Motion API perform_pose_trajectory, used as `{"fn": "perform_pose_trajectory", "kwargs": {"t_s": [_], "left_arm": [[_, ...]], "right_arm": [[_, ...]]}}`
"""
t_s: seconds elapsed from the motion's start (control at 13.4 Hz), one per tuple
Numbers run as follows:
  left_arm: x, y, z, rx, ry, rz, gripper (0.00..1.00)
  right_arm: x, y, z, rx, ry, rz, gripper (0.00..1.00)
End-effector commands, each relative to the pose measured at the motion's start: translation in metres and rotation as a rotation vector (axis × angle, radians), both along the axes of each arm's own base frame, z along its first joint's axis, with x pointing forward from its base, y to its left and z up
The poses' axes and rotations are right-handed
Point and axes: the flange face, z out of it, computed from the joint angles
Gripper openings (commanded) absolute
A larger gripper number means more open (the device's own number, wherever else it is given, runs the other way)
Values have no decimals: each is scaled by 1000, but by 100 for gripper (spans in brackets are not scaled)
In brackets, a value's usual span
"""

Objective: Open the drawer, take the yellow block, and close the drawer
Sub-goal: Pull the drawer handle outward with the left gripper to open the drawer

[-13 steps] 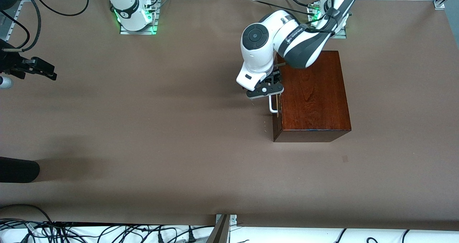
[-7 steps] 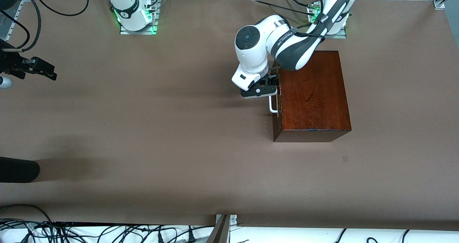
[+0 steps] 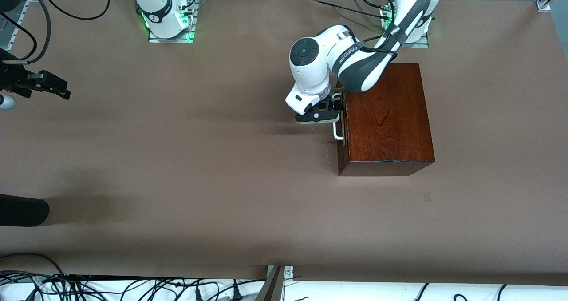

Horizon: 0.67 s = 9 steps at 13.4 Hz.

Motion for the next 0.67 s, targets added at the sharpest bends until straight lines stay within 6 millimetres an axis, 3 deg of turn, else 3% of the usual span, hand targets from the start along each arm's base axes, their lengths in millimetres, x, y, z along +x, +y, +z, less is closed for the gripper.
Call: {"fn": "perform_pose_trajectory", "kwargs": {"t_s": [0.0, 0.6], "left_arm": [[0, 1, -5, 28, -39, -59, 100], [-6, 3, -19, 37, -40, -113, 100]], "right_arm": [[-1, -1, 3, 6, 2, -11, 100], [0, 1, 4, 6, 1, -5, 100]]}}
